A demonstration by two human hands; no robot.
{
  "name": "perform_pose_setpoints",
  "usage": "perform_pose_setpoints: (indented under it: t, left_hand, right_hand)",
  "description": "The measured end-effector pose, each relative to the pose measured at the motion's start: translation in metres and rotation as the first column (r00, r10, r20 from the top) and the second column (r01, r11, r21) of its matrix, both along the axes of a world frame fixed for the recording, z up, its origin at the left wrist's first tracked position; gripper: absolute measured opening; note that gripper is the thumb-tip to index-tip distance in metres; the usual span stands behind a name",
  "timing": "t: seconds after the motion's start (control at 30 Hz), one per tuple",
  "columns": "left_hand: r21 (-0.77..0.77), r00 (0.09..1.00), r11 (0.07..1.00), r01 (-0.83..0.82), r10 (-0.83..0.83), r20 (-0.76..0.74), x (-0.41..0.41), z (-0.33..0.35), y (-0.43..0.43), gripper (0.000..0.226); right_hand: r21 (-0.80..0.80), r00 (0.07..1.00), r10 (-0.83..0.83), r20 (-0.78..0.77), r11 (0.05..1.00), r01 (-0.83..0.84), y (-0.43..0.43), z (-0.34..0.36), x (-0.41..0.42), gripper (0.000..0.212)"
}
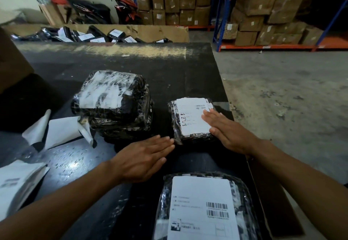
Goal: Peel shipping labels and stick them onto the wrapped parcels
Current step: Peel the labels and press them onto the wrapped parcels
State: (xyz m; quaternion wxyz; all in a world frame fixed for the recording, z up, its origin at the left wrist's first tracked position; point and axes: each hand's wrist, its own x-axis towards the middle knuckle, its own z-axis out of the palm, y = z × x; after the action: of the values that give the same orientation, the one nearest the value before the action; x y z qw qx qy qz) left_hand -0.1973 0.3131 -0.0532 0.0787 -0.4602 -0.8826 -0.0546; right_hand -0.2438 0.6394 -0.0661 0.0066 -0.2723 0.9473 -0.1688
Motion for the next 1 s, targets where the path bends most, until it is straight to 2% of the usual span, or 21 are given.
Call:
perform_pose_setpoints:
  t: [0.13, 0.23, 0.33, 0.43, 0.57, 0.67, 0.77, 0.9, 0.93, 1.0]
  left_hand:
    - [0.088, 0.999, 0.995, -0.052, 0.053, -0.009, -0.013, 0.012, 0.043, 0.055]
    - [0.017, 0.992, 0.992, -0.123, 0.123, 0.014, -0.022, -0.008, 0.073, 0.061]
    - [-0.074, 0.993, 0.994, -0.086, 0.079, -0.087, -0.013, -0.018, 0.048, 0.056]
    - [-0.040, 0.993, 0.999, -0.019, 0.014, -0.119, -0.007, -0.005, 0.029, 0.054]
    - [0.066, 0.992, 0.991, -0.114, 0.110, 0.068, -0.033, 0.026, 0.063, 0.059]
    - [-0.049, 0.952, 0.979, -0.196, 0.202, 0.229, -0.061, 0.035, 0.084, 0.055]
    - [-0.196, 0.949, 0.964, -0.178, 0.220, 0.224, -0.064, 0.025, 0.064, 0.058]
    - [-0.234, 0.957, 0.949, -0.213, 0.250, 0.144, -0.049, 0.028, 0.038, 0.089]
    - [-0.208, 0.954, 0.950, -0.231, 0.263, 0.143, -0.052, 0.031, 0.042, 0.085]
    - [-0.155, 0.946, 0.951, -0.267, 0.289, 0.147, -0.061, 0.037, 0.061, 0.064]
  right_hand:
    - [-0.036, 1.000, -0.025, -0.019, 0.999, 0.025, -0.004, -0.003, 0.001, 0.057]
    - [-0.036, 1.000, -0.020, -0.012, 0.999, 0.019, -0.002, -0.002, 0.002, 0.056]
    - [-0.005, 1.000, -0.020, -0.003, 1.000, 0.020, -0.001, -0.002, 0.002, 0.056]
    - [-0.027, 1.000, -0.030, -0.007, 0.999, 0.030, -0.002, -0.005, 0.003, 0.058]
    - [-0.038, 0.999, -0.040, 0.002, 0.998, 0.040, -0.003, -0.003, 0.002, 0.058]
    - [-0.046, 0.999, -0.047, 0.002, 0.998, 0.047, -0.003, -0.003, 0.003, 0.057]
    - [-0.035, 0.999, -0.044, 0.001, 0.998, 0.045, -0.002, -0.004, 0.003, 0.057]
    - [-0.070, 0.999, -0.048, -0.013, 0.996, 0.047, -0.003, -0.008, 0.003, 0.057]
    - [-0.074, 0.998, -0.052, -0.018, 0.996, 0.051, -0.003, -0.009, 0.002, 0.056]
    - [-0.072, 0.998, -0.060, -0.023, 0.996, 0.058, -0.004, -0.008, 0.002, 0.056]
